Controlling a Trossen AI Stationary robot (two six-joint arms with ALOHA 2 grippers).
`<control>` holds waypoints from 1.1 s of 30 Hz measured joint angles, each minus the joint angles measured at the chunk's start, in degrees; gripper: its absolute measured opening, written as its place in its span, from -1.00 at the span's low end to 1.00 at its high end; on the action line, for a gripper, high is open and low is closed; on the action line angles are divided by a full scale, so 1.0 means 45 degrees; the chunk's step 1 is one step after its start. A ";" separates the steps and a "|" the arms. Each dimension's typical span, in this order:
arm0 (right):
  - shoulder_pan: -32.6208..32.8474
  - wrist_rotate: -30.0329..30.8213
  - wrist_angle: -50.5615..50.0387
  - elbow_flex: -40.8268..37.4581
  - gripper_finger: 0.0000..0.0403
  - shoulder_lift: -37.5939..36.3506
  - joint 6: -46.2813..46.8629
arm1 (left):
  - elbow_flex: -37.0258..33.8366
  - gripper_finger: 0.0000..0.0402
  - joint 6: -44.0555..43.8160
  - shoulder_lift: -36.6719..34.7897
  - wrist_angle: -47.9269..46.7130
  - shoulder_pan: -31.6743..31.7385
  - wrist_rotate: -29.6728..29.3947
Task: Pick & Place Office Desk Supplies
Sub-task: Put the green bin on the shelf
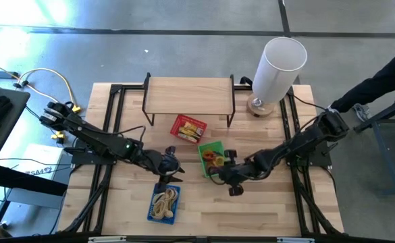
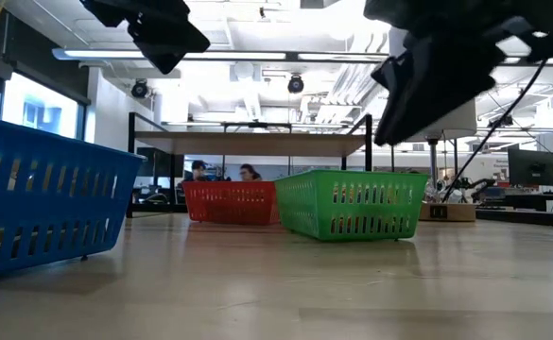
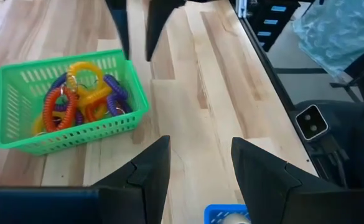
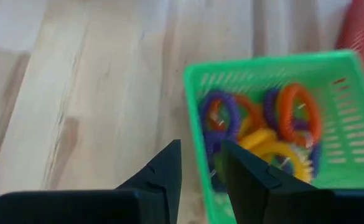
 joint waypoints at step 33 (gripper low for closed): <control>-0.0167 0.0099 0.0015 0.0015 -0.44 0.2261 -0.2709 | 0.0000 -0.18 0.0010 0.0000 -0.0098 -0.0047 -0.0010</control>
